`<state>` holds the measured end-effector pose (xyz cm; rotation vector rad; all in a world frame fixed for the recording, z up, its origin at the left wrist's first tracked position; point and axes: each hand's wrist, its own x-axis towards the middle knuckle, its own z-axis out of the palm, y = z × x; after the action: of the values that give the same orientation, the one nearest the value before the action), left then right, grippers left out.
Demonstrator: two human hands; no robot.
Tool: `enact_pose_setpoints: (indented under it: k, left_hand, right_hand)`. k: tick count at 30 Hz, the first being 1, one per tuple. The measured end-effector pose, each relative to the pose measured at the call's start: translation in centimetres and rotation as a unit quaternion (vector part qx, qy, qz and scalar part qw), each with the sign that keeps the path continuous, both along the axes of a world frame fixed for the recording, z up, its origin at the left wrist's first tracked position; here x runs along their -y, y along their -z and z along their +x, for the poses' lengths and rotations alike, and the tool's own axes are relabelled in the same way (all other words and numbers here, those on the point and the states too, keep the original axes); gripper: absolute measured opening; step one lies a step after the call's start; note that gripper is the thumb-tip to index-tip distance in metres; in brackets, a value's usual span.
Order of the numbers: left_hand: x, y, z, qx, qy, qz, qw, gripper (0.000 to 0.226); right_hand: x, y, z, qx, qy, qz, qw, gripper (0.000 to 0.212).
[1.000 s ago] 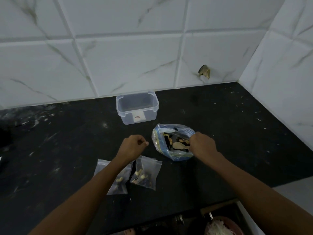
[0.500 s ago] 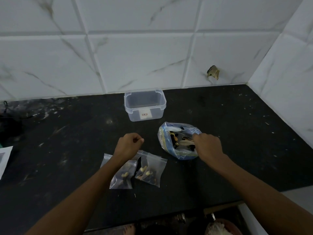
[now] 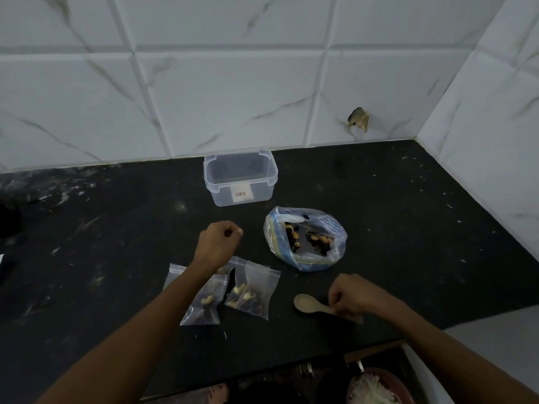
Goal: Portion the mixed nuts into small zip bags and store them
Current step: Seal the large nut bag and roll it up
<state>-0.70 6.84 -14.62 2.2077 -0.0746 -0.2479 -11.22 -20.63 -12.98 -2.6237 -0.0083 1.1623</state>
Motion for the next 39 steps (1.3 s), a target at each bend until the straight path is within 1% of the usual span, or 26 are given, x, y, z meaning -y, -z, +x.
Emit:
enact_pose_setpoints:
  k: [2,6,12,15,21,23,25,27,29,30,31,32,34,35,37,39]
  left_hand:
    - [0.5,0.0,0.1,-0.004,0.001,-0.002,1.0,0.011]
    - [0.9,0.1,0.0,-0.01,0.004,-0.007,1.0,0.011]
    - [1.1,0.3,-0.2,-0.015,-0.002,-0.008,1.0,0.011]
    - [1.3,0.3,-0.3,-0.017,-0.005,-0.012,1.0,0.011]
    - [1.9,0.3,-0.3,-0.025,0.003,-0.018,1.0,0.01]
    - [2.5,-0.1,-0.1,-0.026,-0.002,-0.023,0.999,0.01]
    - [3.5,-0.6,0.5,-0.024,-0.017,-0.019,0.999,0.011]
    - [4.8,-1.2,1.0,-0.027,-0.031,-0.018,0.999,0.016]
    - [6.3,-1.8,1.3,-0.042,-0.039,-0.024,0.998,0.025]
    - [6.9,-1.9,1.5,-0.052,-0.045,-0.027,0.997,0.03]
    - [7.5,-1.9,1.6,-0.066,-0.054,-0.027,0.996,0.035]
    - [7.9,-1.7,1.8,-0.082,-0.064,-0.028,0.994,0.037]
    - [8.4,-1.3,2.1,-0.128,-0.09,-0.04,0.987,0.042]
    - [8.5,-1.2,2.1,-0.151,-0.101,-0.048,0.982,0.045]
    - [8.6,-1.1,2.0,-0.177,-0.112,-0.059,0.976,0.049]
    - [8.8,-1.1,2.0,-0.193,-0.114,-0.062,0.973,0.05]
  right_hand:
    - [-0.1,1.1,-0.1,0.029,0.018,0.004,0.999,0.014]
    - [-0.6,1.9,0.3,0.076,0.059,0.028,0.995,0.015]
    - [-1.7,2.8,0.0,0.129,0.08,0.022,0.988,0.017]
    - [-1.8,3.1,-0.4,0.159,0.088,0.017,0.983,0.011]
    - [-2.1,1.9,-1.3,0.24,0.071,-0.016,0.968,0.025]
    - [-2.0,0.6,-1.1,0.29,0.088,-0.006,0.953,0.026]
    - [-1.7,-0.9,-0.1,0.342,0.121,0.019,0.932,0.022]
    - [-1.1,-2.0,1.7,0.395,0.175,0.022,0.901,0.016]
    - [-0.3,-2.1,3.8,0.447,0.232,0.001,0.864,0.01]
    - [0.1,-1.9,4.7,0.459,0.255,-0.014,0.851,0.01]
    - [0.4,-1.6,5.5,0.457,0.273,-0.03,0.846,0.017]
    - [0.7,-1.3,6.2,0.437,0.286,-0.044,0.851,0.027]
    - [1.0,-0.9,7.1,0.358,0.315,-0.058,0.877,0.048]
    - [1.1,-0.7,7.6,0.31,0.331,-0.054,0.889,0.052]
    - [1.4,-0.2,8.2,0.233,0.362,-0.028,0.902,0.044]
    - [1.6,0.1,8.3,0.207,0.373,-0.005,0.904,0.028]
